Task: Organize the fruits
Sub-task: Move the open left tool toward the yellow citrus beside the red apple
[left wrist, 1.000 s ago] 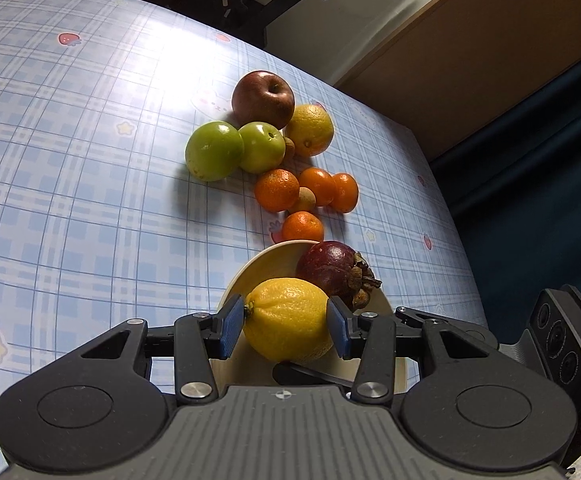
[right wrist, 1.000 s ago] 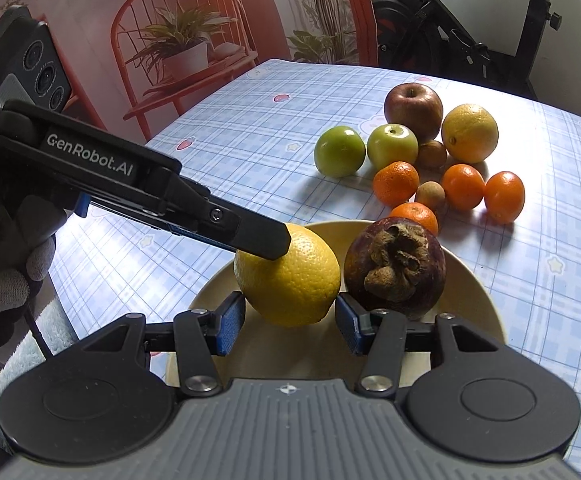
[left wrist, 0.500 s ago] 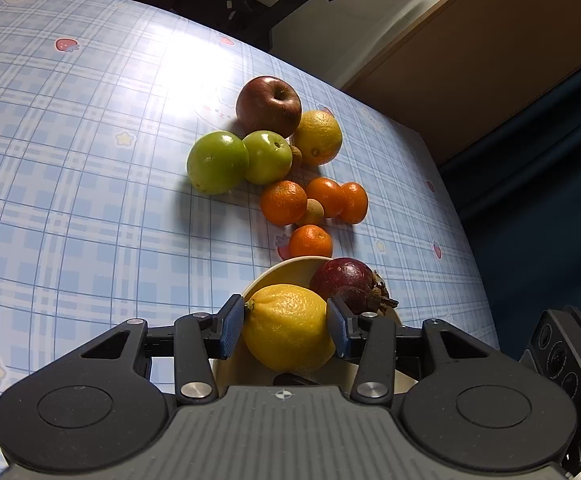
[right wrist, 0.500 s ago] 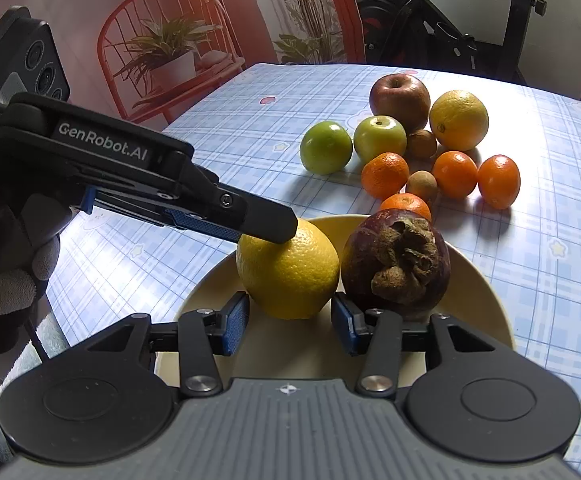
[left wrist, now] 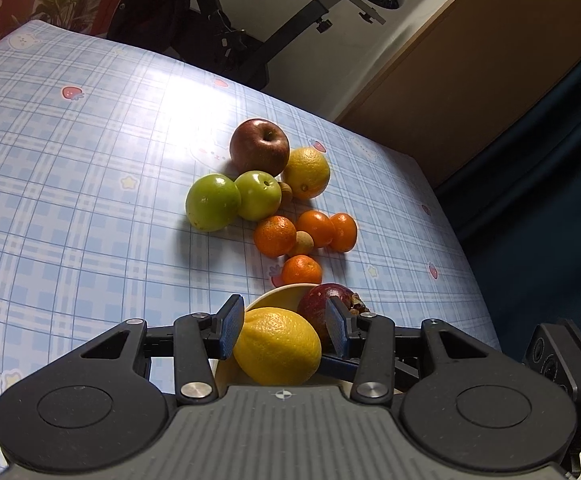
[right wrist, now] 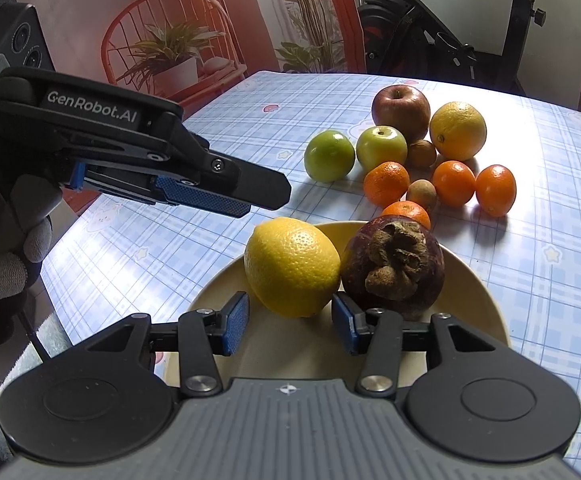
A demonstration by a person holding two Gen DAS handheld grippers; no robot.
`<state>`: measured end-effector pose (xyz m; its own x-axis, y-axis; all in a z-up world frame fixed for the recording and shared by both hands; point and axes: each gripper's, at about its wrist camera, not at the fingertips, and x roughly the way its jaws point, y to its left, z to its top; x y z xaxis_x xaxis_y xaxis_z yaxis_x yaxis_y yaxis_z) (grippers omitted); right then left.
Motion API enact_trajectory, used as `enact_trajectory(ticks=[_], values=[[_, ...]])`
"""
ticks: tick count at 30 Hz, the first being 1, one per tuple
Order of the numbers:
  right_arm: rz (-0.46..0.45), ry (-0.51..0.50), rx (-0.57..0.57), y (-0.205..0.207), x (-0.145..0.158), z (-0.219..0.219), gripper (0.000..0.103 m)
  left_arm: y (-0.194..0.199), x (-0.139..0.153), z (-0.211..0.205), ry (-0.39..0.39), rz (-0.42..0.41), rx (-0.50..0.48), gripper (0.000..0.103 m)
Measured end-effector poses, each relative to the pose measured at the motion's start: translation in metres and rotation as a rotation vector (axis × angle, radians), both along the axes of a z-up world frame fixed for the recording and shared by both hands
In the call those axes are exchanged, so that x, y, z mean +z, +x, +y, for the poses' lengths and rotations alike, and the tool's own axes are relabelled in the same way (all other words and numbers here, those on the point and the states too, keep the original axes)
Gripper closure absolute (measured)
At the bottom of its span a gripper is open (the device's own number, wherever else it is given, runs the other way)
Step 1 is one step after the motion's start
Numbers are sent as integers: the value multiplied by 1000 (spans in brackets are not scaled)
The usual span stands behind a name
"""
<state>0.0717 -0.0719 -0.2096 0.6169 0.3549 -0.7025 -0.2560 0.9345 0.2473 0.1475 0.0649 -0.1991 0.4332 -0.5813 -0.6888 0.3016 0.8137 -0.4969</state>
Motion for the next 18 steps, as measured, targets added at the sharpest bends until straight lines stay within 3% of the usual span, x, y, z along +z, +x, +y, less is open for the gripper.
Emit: enact_trajectory(ticks=[7,18], values=[[-46,5,-16,-12,3,1,54,-23,17,2,104,-126,108,56],[-123,-13,-23,-25,13,-2,54,-42,27,7,212,-201,229,56]])
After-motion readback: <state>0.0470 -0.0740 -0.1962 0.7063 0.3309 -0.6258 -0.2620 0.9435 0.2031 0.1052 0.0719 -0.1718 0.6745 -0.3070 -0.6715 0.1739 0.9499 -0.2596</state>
